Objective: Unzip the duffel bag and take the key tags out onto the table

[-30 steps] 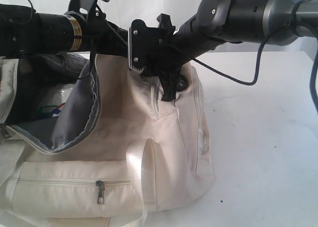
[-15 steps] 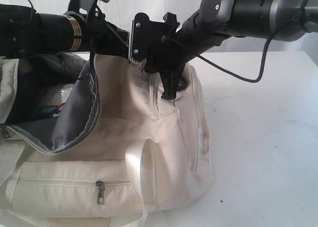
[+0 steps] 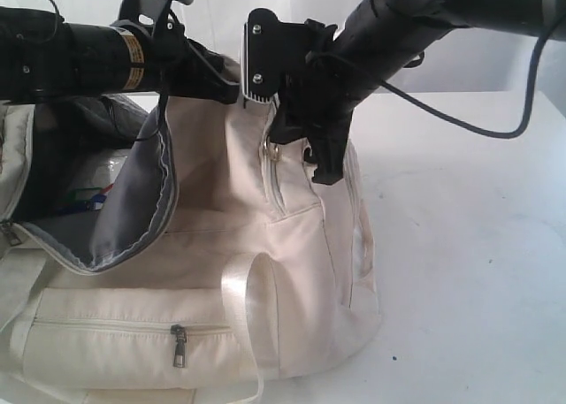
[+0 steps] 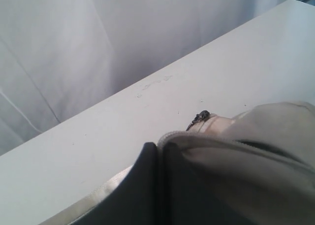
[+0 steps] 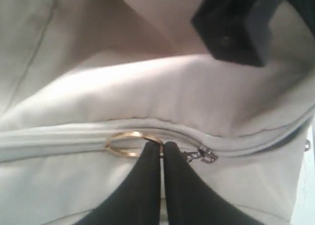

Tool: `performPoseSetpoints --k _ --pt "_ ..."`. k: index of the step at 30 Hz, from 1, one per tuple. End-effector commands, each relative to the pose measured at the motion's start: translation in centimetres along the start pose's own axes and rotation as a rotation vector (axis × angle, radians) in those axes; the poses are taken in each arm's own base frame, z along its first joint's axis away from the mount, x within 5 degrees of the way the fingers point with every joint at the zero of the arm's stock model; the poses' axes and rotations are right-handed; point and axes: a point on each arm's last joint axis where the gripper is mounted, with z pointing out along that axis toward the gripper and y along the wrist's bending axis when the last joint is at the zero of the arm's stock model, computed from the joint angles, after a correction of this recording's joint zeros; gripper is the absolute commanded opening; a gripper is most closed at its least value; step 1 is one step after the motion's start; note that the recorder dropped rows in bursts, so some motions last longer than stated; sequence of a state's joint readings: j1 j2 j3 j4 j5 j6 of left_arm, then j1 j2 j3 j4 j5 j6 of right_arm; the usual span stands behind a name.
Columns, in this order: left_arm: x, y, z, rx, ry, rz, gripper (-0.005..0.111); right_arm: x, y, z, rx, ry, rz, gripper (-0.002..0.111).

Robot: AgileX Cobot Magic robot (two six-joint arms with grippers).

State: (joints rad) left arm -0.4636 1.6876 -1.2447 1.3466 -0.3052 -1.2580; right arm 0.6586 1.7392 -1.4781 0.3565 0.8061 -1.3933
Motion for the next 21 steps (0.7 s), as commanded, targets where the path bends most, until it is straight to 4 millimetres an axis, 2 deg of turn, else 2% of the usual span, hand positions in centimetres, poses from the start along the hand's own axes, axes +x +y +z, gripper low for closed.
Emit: performPoseSetpoints --k 1,6,11,16,21 --pt "-0.4 0.3 -0.4 -0.025 -0.005 -0.012 0.0 -0.5 1.3 -2.0 -0.095 0.001 -0.001 0.0" --pt "-0.4 0.3 -0.4 -0.026 -0.006 -0.026 0.0 -0.7 2.2 -3.4 -0.169 0.014 0.079 0.0" --pt "-0.4 0.3 -0.4 -0.027 -0.009 -0.052 0.0 -1.3 3.9 -4.3 -0.345 -0.014 0.128 0.0" --pt "-0.4 0.3 -0.4 -0.027 -0.009 -0.052 0.0 -2.7 4.5 -4.8 -0.358 -0.061 0.166 0.0" --pt "-0.4 0.3 -0.4 -0.023 -0.011 -0.052 0.0 -3.4 5.1 -4.7 -0.357 0.006 0.234 0.0"
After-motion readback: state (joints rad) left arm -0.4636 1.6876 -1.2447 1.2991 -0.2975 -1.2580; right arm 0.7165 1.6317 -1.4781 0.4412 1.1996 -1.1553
